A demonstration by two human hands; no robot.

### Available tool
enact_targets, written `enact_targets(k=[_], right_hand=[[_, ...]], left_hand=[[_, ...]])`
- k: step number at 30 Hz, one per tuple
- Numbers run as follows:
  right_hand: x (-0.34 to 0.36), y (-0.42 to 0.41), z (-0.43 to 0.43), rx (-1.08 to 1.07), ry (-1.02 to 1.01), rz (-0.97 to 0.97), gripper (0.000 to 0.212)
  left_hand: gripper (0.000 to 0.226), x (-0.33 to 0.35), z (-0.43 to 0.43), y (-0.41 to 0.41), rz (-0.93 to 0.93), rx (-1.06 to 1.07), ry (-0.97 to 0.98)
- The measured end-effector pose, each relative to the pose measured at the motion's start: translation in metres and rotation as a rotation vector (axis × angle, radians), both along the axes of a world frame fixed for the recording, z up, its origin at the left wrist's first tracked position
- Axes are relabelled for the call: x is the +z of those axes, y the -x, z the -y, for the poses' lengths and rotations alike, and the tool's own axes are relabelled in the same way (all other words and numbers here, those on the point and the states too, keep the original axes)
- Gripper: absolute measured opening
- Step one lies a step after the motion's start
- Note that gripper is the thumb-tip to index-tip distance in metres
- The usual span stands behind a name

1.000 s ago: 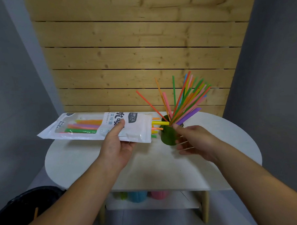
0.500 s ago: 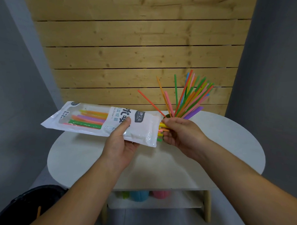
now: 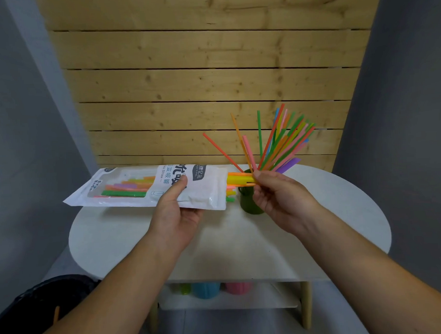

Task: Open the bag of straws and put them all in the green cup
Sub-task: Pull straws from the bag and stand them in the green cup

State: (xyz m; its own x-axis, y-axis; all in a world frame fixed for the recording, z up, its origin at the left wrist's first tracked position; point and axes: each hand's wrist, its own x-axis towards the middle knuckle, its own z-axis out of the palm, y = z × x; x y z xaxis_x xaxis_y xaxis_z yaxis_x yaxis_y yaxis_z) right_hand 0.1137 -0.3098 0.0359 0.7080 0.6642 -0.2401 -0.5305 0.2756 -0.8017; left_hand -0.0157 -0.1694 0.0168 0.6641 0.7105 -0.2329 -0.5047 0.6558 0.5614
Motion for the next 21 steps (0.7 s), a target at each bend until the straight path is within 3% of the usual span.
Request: enact_targets(k=[6, 12, 18, 21], right_hand=[[0.000, -0.001, -0.002, -0.031, -0.007, -0.009, 0.030], [-0.011, 0.012, -0.010, 0.100, 0.028, 0.003, 0.047], [-0.022, 0.020, -0.023, 0.074, -0.108, -0.056, 0.019], [-0.024, 0.022, -0.026, 0.050, -0.104, -0.039, 0.014]], left_hand=[[0.040, 0.001, -0.001, 0.001, 0.007, -0.004, 0.024], [0.028, 0.002, -0.001, 0.001, 0.011, -0.012, 0.022], [0.019, 0.004, 0.001, 0.002, 0.018, -0.002, 0.019], [0.023, 0.004, 0.001, 0.002, 0.023, 0.000, 0.015]])
